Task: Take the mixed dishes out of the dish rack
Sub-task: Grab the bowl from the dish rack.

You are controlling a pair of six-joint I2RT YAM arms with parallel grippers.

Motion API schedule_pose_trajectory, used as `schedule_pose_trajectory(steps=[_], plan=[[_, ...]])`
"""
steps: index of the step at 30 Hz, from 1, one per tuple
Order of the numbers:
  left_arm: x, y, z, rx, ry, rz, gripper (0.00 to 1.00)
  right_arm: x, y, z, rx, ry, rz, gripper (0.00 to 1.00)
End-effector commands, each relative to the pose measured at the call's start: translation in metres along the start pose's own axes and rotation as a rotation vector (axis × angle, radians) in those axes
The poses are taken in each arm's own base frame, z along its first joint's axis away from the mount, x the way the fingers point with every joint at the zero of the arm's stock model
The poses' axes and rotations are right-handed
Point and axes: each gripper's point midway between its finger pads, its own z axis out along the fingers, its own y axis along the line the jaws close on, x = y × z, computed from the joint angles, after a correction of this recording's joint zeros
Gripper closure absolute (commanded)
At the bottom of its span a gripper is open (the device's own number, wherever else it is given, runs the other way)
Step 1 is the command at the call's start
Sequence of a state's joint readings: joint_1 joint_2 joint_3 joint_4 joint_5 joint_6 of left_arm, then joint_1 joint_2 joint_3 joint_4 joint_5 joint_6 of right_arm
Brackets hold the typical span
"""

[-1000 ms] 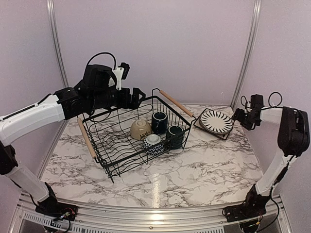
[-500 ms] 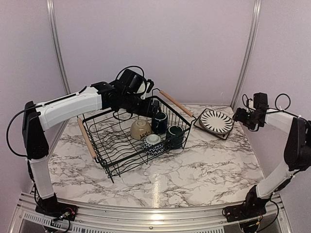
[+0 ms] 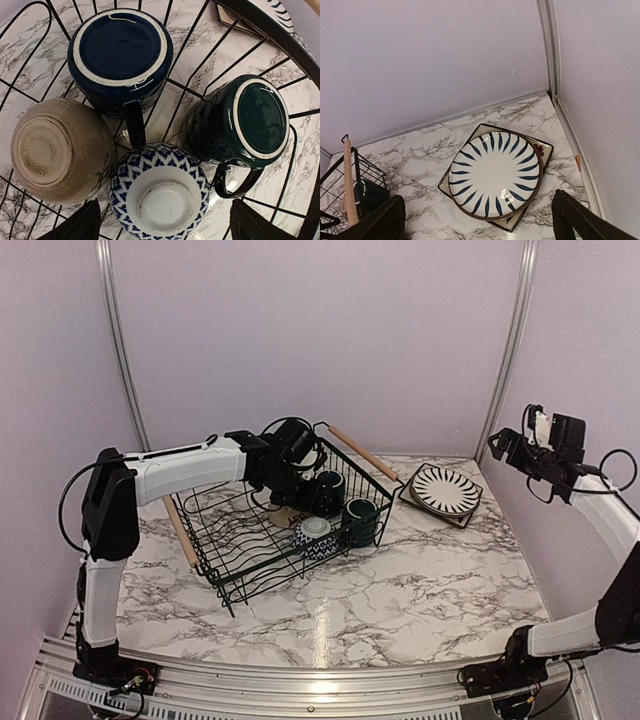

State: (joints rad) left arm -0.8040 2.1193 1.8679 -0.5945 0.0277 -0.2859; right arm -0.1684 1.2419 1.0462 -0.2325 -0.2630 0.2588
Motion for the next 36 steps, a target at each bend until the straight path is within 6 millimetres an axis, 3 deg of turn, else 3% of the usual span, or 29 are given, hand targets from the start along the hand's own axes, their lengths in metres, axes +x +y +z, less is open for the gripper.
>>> schedule_pose_trajectory(steps=[1, 6, 16, 20, 28, 36], plan=[[0.011, 0.006, 0.014, -0.017, 0.057, -0.017, 0.08, -0.033, 0.021, -0.028, -0.111, -0.172, 0.029, 0.02], [0.013, 0.012, 0.029, -0.051, 0.076, -0.046, 0.1, -0.036, 0.034, -0.033, -0.186, -0.166, 0.01, 0.01], [0.03, 0.024, 0.044, -0.172, 0.121, -0.037, 0.2, -0.031, 0.029, -0.04, -0.153, -0.179, -0.003, 0.02], [0.033, 0.015, 0.045, -0.172, 0.122, -0.02, 0.2, -0.029, 0.028, -0.036, -0.153, -0.172, 0.005, 0.02], [0.039, 0.006, 0.037, -0.18, 0.123, 0.013, 0.12, -0.023, 0.027, -0.031, -0.161, -0.156, 0.015, 0.01], [0.049, 0.011, 0.036, -0.203, 0.144, 0.013, 0.26, -0.017, 0.023, -0.028, -0.153, -0.141, 0.027, 0.01]])
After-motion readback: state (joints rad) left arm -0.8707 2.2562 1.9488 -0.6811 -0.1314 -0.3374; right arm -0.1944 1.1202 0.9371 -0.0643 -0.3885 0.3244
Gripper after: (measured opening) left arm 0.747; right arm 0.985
